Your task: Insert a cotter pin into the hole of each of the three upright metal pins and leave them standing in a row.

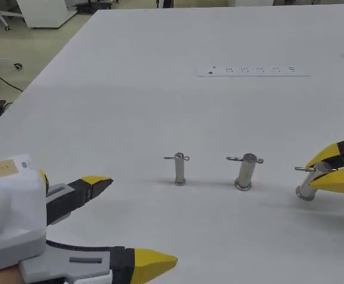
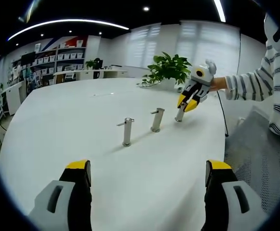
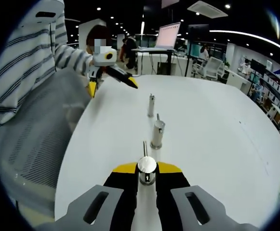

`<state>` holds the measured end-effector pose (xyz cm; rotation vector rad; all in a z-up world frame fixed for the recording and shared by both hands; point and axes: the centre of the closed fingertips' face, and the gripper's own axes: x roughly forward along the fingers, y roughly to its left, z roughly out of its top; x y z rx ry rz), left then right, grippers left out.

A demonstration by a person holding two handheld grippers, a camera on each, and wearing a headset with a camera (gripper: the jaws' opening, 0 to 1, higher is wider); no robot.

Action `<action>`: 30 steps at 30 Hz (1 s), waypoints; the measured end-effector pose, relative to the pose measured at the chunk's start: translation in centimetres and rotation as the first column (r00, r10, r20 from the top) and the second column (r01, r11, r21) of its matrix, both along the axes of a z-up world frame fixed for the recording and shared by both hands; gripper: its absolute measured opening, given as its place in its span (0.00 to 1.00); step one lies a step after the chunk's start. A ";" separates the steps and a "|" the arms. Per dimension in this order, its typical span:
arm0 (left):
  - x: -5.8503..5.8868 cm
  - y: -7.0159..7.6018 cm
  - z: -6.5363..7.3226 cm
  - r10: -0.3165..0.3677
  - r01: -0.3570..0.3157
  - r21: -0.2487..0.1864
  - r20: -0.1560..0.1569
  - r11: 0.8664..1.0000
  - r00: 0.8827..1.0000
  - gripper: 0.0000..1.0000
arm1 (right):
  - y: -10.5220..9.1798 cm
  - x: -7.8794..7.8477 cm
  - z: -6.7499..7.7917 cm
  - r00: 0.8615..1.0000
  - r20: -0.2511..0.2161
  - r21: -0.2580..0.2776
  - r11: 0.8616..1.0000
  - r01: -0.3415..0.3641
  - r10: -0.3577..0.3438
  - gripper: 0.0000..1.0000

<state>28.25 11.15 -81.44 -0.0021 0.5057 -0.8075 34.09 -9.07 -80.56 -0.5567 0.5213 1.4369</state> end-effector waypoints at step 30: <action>-1.1 0.6 -0.2 0.045 -0.043 0.049 -0.050 0.998 0.998 0.99 | 0.0 2.5 -1.5 0.997 0.015 0.006 0.997 -0.071 0.071 0.14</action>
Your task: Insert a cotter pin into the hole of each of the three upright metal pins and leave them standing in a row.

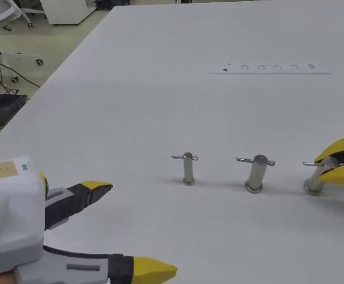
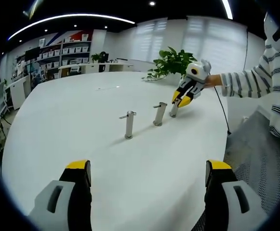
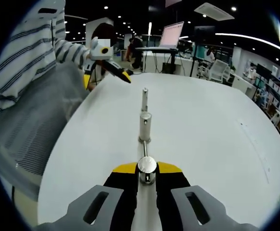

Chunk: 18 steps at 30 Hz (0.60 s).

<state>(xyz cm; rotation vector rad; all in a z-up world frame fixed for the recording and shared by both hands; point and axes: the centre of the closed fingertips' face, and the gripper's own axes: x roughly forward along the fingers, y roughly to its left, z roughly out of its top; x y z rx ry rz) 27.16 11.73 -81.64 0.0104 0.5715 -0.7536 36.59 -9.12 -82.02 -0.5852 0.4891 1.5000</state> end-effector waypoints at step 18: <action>-0.3 0.5 0.6 0.046 -0.046 -0.020 -0.011 0.999 0.999 0.99 | -0.1 0.5 -0.3 0.999 -0.033 0.006 1.000 0.015 -0.015 0.14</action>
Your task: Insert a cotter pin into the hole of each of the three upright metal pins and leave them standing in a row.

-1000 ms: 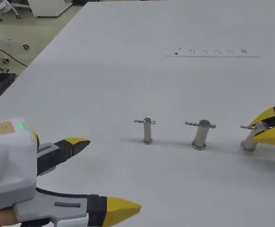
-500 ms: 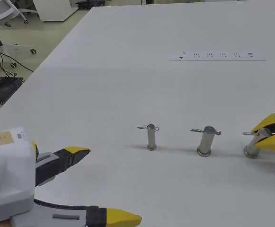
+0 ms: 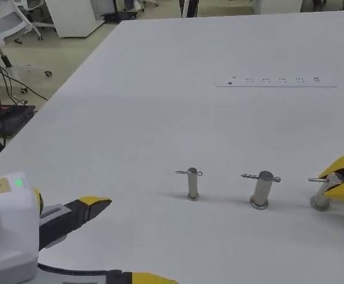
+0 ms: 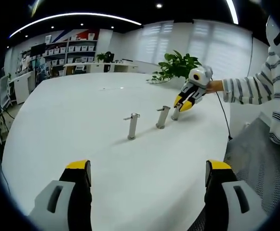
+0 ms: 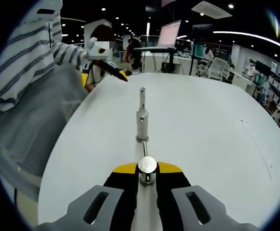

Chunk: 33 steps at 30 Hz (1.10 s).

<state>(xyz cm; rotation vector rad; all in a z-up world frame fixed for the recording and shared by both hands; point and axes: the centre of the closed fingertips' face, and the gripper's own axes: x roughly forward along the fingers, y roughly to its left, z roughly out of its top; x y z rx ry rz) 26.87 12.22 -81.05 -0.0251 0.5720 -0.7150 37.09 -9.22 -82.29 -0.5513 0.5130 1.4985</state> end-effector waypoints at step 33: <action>0.7 -1.0 1.1 -0.014 0.015 -0.033 0.018 0.999 1.000 0.99 | 0.1 -1.5 5.2 0.951 -0.048 0.172 0.935 0.309 -0.306 0.35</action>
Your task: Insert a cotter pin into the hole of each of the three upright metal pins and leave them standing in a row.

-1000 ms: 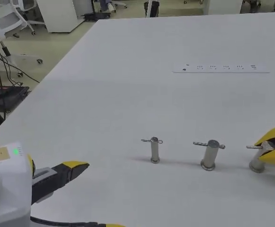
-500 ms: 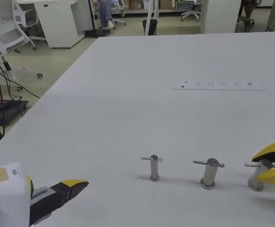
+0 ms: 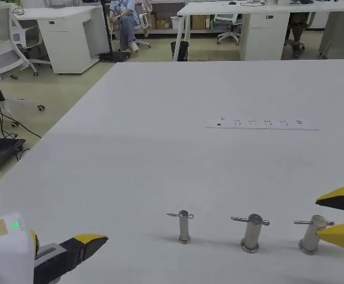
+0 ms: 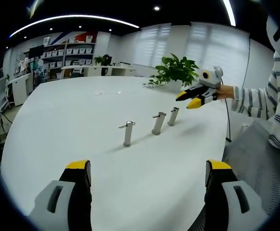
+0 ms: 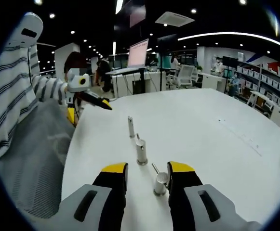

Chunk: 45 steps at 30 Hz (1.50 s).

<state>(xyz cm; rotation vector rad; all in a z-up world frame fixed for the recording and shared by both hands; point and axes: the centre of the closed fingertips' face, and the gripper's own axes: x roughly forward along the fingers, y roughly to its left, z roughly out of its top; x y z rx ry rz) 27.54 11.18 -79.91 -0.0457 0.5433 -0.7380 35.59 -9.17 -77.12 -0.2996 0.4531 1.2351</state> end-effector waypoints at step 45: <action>-1.5 0.6 0.8 0.060 -0.061 -0.055 -0.027 0.997 0.998 0.99 | -0.8 -7.8 -1.5 0.886 -0.246 0.097 0.899 0.427 -0.394 0.88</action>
